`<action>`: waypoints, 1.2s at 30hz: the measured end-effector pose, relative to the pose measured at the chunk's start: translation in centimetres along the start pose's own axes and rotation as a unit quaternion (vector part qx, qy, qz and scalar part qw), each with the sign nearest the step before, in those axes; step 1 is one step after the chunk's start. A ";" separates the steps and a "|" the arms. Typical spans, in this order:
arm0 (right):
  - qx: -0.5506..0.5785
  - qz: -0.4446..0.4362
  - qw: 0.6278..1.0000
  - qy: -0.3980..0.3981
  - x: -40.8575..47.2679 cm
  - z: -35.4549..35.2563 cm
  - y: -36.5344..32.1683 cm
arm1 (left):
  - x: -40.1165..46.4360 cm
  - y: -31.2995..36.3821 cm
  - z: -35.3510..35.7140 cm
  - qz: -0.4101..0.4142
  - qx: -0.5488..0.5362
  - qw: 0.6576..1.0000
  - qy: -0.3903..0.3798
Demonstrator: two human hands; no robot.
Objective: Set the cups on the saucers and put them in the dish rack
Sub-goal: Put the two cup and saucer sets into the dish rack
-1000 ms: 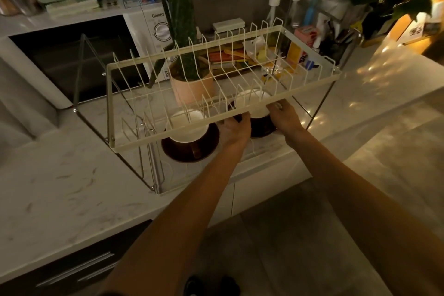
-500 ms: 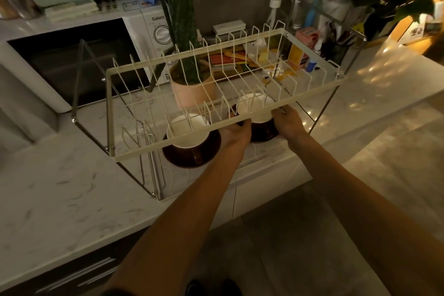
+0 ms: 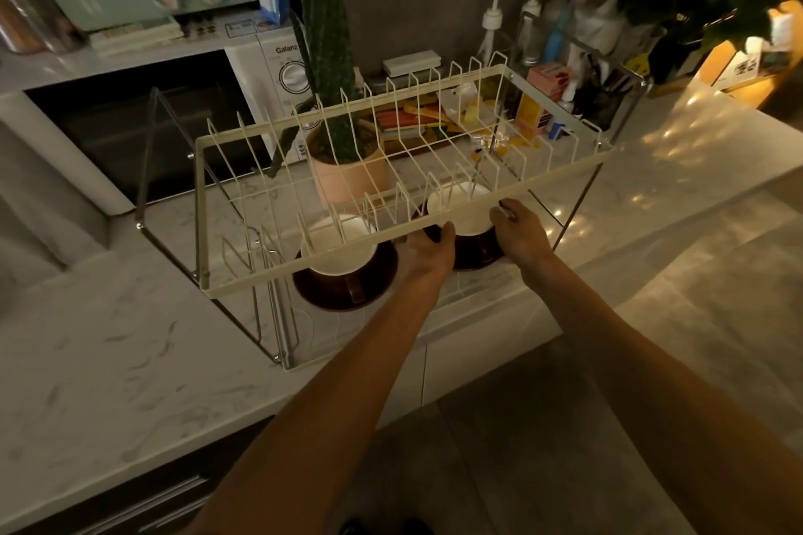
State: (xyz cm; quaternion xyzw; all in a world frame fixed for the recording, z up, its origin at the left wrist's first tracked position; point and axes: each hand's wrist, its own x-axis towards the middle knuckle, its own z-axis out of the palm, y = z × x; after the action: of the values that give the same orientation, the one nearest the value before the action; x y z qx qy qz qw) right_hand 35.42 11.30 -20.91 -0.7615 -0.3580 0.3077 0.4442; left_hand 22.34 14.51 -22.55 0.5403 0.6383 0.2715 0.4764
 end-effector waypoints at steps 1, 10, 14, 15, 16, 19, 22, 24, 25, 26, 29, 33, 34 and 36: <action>0.000 0.000 1.000 0.000 0.0 0.0 0.0 | 0.0 0.0 0.0 -0.002 0.002 1.000 -0.005; -0.006 0.006 1.000 -0.012 -0.5 -0.2 -0.6 | -0.1 0.1 -0.7 0.013 -0.027 0.999 -0.033; -0.015 0.005 1.000 -0.018 -0.6 -0.3 -0.7 | -0.3 0.2 -1.0 -0.002 -0.062 0.997 -0.042; -0.023 -0.002 1.000 -0.020 -0.6 -0.3 -0.7 | -0.5 0.2 -1.2 -0.003 -0.060 0.997 -0.048; -0.039 -0.012 0.999 -0.021 -0.7 -0.4 -0.7 | -0.7 0.1 -1.4 0.000 -0.052 0.997 -0.054; -0.132 -0.076 0.988 -0.015 -1.4 -0.4 -0.9 | -1.9 -0.1 -2.4 0.035 0.021 0.997 -0.061; -0.210 -0.128 0.969 0.003 -2.6 0.0 -1.4 | -3.7 0.2 -3.8 0.089 0.104 0.987 -0.090; -0.262 -0.183 0.948 0.001 -3.8 0.3 -1.8 | -4.7 0.1 -4.9 0.112 0.174 0.972 -0.114; -0.291 -0.209 0.934 -0.005 -4.4 0.3 -2.0 | -5.3 0.2 -5.5 0.125 0.208 0.962 -0.126; -0.317 -0.237 0.918 -0.013 -5.0 0.2 -2.3 | -6.1 0.4 -6.3 0.141 0.237 0.951 -0.138; -0.380 -0.297 0.875 -0.040 -7.1 -0.3 -3.4 | -8.2 1.0 -8.6 0.179 0.314 0.913 -0.187; -0.452 -0.274 0.838 -0.134 -10.1 -0.9 -6.3 | -10.4 1.7 -11.6 0.192 0.433 0.836 -0.278; -0.485 -0.257 0.817 -0.180 -10.7 -1.1 -7.2 | -10.9 1.8 -12.3 0.186 0.458 0.819 -0.291; -0.539 -0.217 0.766 -0.275 -11.9 -1.3 -9.0 | -11.7 2.0 -13.8 0.176 0.488 0.799 -0.303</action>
State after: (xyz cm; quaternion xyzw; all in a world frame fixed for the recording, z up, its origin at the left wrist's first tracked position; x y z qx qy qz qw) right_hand 27.41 4.08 -10.48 -0.6602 -0.7277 0.1558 -0.1016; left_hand 10.30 6.31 -11.67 0.8588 0.4034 -0.1745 0.2630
